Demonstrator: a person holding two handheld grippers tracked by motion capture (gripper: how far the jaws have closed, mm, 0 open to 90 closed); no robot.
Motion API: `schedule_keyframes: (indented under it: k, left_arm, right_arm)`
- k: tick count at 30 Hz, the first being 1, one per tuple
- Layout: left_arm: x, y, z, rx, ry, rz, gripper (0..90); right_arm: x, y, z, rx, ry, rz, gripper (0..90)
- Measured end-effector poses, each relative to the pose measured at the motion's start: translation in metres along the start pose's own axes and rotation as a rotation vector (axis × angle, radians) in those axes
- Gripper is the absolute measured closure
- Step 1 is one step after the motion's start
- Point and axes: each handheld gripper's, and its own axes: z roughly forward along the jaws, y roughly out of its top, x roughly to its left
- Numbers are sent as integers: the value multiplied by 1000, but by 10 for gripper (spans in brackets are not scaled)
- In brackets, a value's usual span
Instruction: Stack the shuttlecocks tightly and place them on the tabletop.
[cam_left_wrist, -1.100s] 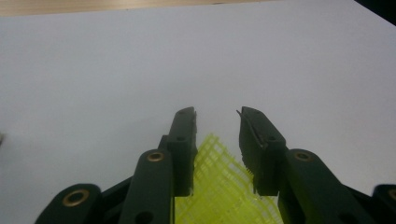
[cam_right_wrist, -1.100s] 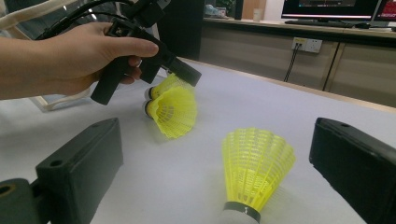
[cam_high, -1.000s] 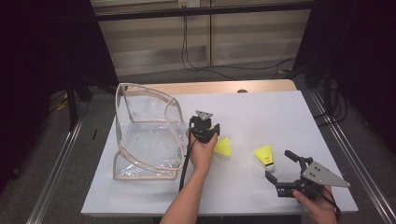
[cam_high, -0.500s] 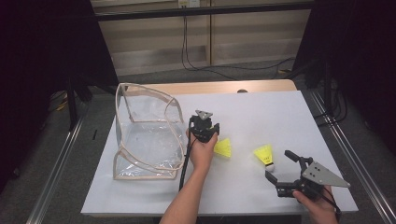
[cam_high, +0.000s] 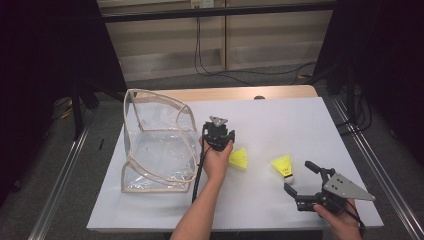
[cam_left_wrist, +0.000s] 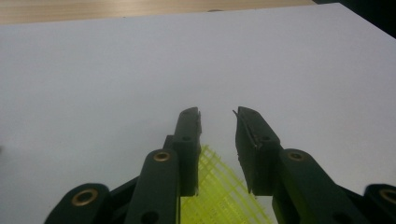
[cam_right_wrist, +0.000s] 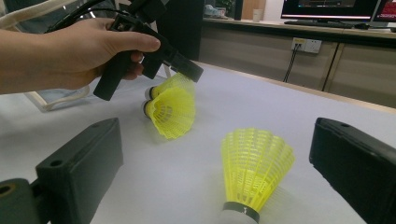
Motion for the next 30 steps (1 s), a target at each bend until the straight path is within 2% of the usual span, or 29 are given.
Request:
schedule_keyframes:
  k: [8, 14, 20, 25, 30]
  left_arm:
    - [0, 1, -2, -8, -5, -11, 586]
    - [-1, 0, -1, -6, -7, -13, 586]
    - [0, 3, -5, -23, -8, -20, 535]
    - [1, 3, -7, -15, -1, -19, 533]
    - [1, 2, -6, 3, 3, -23, 592]
  right_arm:
    - [0, 0, 0, 0, -3, -3, 26]
    - [0, 0, 0, 0, -1, -2, 26]
    - [0, 0, 0, 0, 1, 3, 26]
    - [1, 0, 0, 2, 0, 1, 26]
    - [1, 0, 0, -1, 0, 2, 26]
